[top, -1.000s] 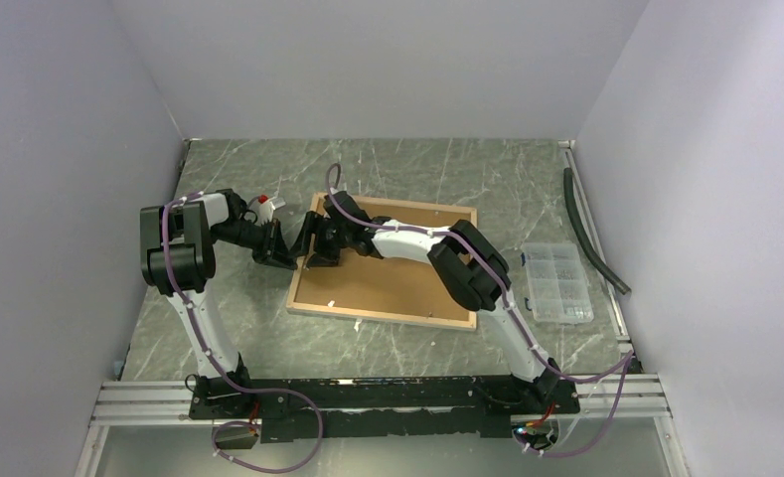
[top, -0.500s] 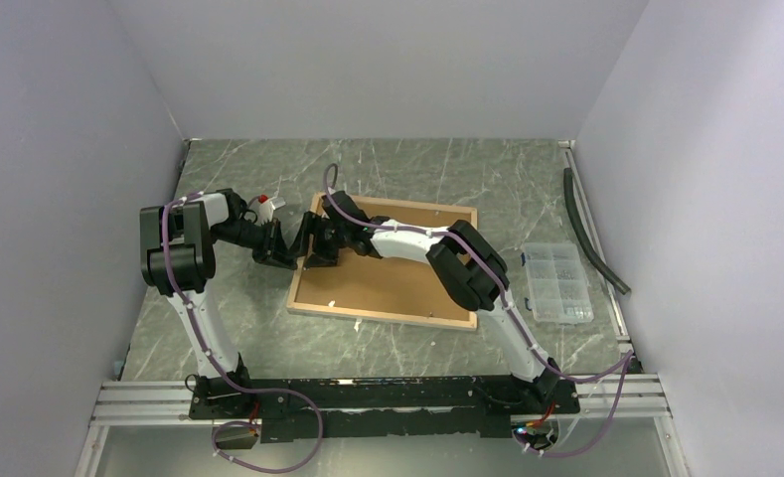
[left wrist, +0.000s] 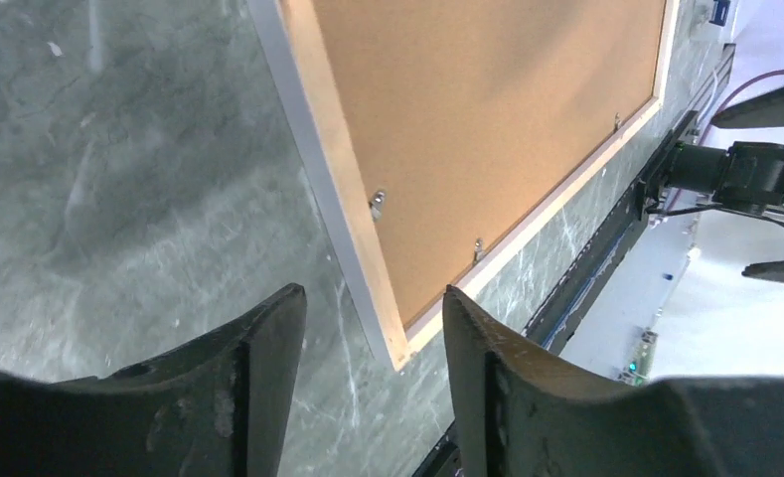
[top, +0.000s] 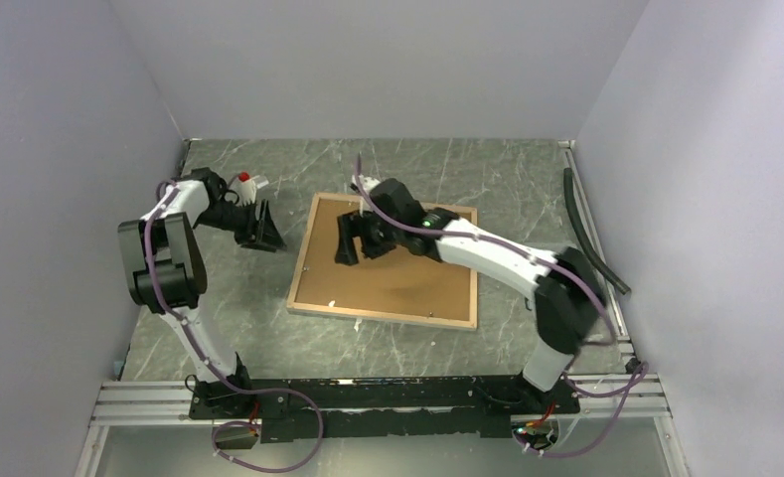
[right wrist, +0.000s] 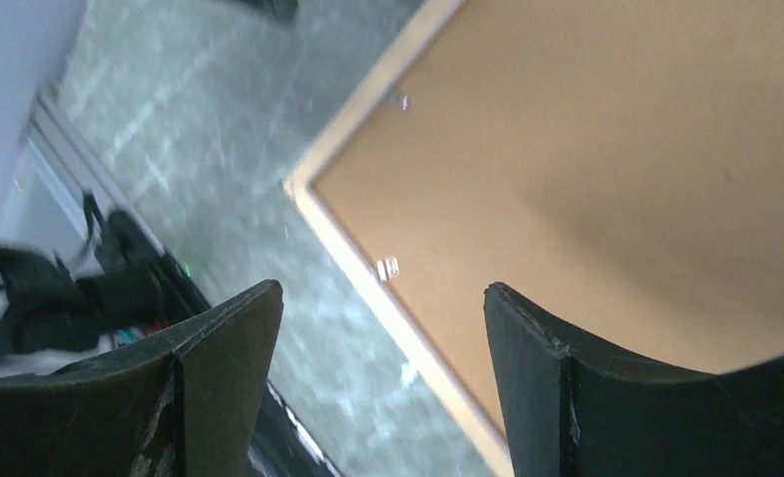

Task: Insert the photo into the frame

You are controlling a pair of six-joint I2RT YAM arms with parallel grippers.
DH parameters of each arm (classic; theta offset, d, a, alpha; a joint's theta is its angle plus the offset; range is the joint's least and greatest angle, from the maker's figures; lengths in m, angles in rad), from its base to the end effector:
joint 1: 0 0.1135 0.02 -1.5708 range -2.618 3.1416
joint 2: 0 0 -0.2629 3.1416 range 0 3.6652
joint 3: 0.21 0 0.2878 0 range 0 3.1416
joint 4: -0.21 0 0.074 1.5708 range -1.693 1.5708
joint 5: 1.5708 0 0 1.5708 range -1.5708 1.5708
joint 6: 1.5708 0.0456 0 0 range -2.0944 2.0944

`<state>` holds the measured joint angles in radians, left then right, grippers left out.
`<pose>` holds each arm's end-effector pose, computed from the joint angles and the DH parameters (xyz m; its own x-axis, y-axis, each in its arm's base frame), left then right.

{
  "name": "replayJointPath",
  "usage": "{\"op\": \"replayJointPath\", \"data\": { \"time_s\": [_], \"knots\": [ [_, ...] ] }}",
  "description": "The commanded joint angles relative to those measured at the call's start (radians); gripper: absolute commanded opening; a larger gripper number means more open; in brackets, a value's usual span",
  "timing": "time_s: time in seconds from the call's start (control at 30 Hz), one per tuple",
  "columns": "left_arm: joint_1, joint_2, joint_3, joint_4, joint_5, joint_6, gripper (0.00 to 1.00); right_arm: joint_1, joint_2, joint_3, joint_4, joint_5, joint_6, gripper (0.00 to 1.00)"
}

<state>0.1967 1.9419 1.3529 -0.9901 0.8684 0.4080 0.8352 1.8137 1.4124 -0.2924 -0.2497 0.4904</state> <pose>0.3813 0.0405 0.1486 -0.9527 0.0715 -0.2952 0.2675 0.6580 -0.7039 0.2981 0.3461 0.2384 -0.7769 -0.1783 -0.6039 -0.5442 0.6726 0.5015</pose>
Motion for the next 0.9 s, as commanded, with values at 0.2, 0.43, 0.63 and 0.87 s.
{"op": "replayJointPath", "data": {
  "time_s": [0.2,0.43,0.63,0.87],
  "knots": [
    [0.013,-0.293,0.048,-0.189,-0.086,0.061,0.8,0.083,-0.241,-0.415,-0.073,0.141,-0.242,0.74],
    [0.021,-0.436,0.008,-0.212,-0.141,0.063,0.92,0.128,-0.224,-0.437,-0.052,0.236,-0.291,0.68],
    [0.021,-0.564,-0.089,-0.179,-0.147,0.099,0.94,0.174,-0.169,-0.419,-0.025,0.311,-0.309,0.6],
    [0.022,-0.662,-0.161,-0.165,-0.118,0.125,0.94,0.227,-0.12,-0.399,-0.011,0.375,-0.325,0.56]
  ]
}}
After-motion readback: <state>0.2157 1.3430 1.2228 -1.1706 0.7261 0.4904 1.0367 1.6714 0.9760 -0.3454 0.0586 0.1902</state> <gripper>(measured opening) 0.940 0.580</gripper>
